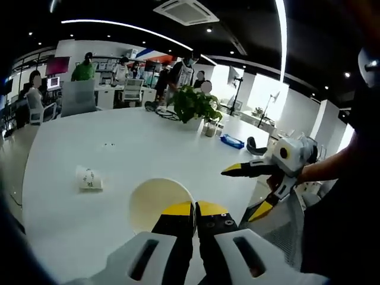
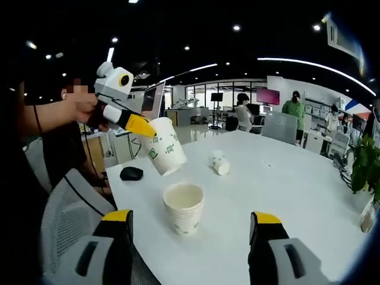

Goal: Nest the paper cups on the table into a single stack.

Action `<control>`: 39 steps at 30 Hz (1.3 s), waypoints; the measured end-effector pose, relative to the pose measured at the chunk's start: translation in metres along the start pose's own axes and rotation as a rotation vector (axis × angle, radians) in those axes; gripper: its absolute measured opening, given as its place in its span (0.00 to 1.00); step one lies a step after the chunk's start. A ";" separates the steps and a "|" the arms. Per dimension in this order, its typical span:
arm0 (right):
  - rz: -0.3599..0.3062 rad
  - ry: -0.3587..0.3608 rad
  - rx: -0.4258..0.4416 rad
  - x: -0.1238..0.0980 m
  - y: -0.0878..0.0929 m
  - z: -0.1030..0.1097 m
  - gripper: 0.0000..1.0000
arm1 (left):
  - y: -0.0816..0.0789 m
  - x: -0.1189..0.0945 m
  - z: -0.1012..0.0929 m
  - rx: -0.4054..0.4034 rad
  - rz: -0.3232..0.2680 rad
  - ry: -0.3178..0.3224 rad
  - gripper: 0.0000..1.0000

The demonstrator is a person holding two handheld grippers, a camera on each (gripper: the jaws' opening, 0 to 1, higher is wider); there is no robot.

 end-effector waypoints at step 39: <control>0.050 -0.108 -0.189 0.029 -0.014 0.032 0.46 | -0.009 0.038 -0.059 0.098 0.091 0.248 0.00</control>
Point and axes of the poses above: the point that each gripper's makers call its tool centre point, and the gripper's own axes: x roughly forward along the fingers, z roughly to its left, y roughly out of its underside, the point moved 7 cm from there along -x, roughly backward along the fingers, and after that the axes turned 13 degrees about x, right-handed, at the moved point
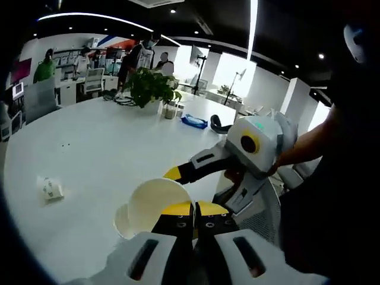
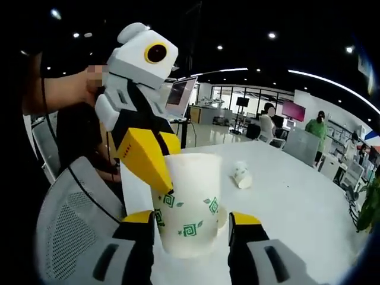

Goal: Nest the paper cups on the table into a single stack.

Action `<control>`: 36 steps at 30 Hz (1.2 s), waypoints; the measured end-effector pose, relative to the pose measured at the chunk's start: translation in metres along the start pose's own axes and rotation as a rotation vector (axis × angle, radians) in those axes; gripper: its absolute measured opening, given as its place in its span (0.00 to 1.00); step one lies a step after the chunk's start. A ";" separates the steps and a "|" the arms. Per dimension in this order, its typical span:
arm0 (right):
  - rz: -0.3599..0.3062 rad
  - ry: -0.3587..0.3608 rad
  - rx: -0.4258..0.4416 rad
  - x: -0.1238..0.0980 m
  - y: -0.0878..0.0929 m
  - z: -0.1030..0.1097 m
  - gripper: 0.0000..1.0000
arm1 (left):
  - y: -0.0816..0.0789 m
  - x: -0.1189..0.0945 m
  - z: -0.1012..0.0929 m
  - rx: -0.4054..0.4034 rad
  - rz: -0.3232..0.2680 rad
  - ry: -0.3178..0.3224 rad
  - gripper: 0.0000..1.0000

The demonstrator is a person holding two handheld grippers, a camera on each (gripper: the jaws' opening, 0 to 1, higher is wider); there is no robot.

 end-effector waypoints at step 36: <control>-0.028 0.029 0.015 -0.005 0.000 -0.005 0.38 | 0.001 -0.032 0.048 -0.056 -0.046 -0.062 0.17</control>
Point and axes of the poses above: the point that each gripper's makers call its tool centre point, and the gripper's own axes: x roughly forward along the fingers, z roughly to its left, y roughly out of its underside, the point moved 7 cm from there along -x, roughly backward along the fingers, and after that the axes turned 13 degrees about x, right-handed, at the moved point
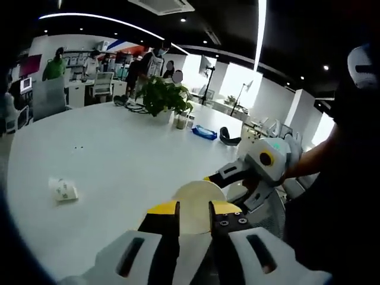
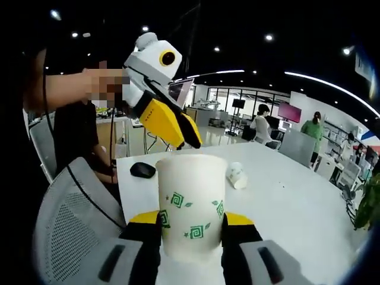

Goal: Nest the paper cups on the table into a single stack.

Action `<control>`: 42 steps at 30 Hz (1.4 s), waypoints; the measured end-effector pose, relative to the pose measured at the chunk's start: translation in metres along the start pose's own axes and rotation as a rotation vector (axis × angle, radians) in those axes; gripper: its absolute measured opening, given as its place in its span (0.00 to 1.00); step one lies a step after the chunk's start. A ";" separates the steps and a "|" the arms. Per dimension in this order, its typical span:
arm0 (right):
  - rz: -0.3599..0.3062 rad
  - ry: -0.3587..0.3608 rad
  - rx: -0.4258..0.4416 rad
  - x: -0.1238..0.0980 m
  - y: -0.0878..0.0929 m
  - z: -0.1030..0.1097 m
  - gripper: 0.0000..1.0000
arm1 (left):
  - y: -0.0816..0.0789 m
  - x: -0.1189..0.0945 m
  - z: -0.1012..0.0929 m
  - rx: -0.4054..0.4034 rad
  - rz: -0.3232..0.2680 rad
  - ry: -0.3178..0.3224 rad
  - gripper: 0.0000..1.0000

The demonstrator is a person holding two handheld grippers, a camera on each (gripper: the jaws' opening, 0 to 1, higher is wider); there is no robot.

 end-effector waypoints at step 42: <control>-0.036 -0.025 -0.040 0.001 -0.007 0.011 0.38 | 0.018 0.021 0.013 -0.115 0.036 0.076 0.00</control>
Point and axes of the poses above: the point that each gripper's makers call its tool centre point, and the gripper's own axes: x roughly forward along the fingers, z roughly to its left, y roughly out of its underside, the point moved 7 cm from there along -x, roughly backward along the fingers, and after that the axes turned 13 degrees about x, right-handed, at the moved point
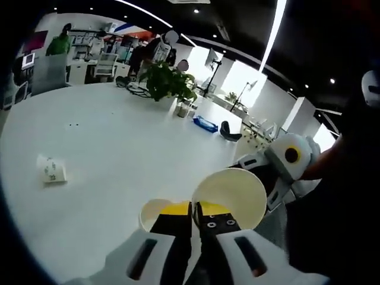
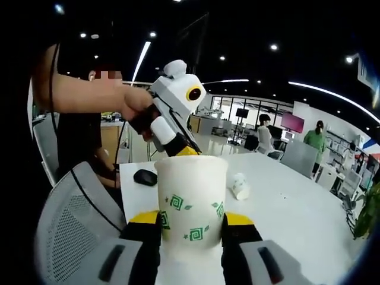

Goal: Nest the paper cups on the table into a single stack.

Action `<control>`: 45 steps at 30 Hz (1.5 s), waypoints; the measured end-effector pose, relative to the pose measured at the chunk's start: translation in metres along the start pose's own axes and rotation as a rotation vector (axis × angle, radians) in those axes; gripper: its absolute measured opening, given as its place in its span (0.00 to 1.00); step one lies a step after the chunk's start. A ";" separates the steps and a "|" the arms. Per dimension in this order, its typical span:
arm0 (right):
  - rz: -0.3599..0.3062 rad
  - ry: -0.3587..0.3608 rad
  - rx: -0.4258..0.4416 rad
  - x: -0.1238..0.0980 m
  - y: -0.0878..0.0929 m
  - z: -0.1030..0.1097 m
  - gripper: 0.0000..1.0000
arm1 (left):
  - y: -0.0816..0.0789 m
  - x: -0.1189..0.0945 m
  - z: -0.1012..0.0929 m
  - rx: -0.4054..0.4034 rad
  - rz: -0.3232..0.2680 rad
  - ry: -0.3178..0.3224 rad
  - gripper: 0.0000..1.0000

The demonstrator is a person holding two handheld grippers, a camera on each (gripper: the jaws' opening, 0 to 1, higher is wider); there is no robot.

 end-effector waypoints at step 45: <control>0.003 0.118 0.224 -0.027 0.034 -0.020 0.78 | 0.002 0.004 0.034 0.046 0.158 -0.198 0.00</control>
Point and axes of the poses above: the point that each gripper's makers call its tool centre point, and the gripper's own axes: x roughly forward along the fingers, z roughly to its left, y roughly out of its underside, the point moved 7 cm from there along -x, roughly backward along the fingers, and after that the axes turned 13 degrees about x, right-handed, at the moved point
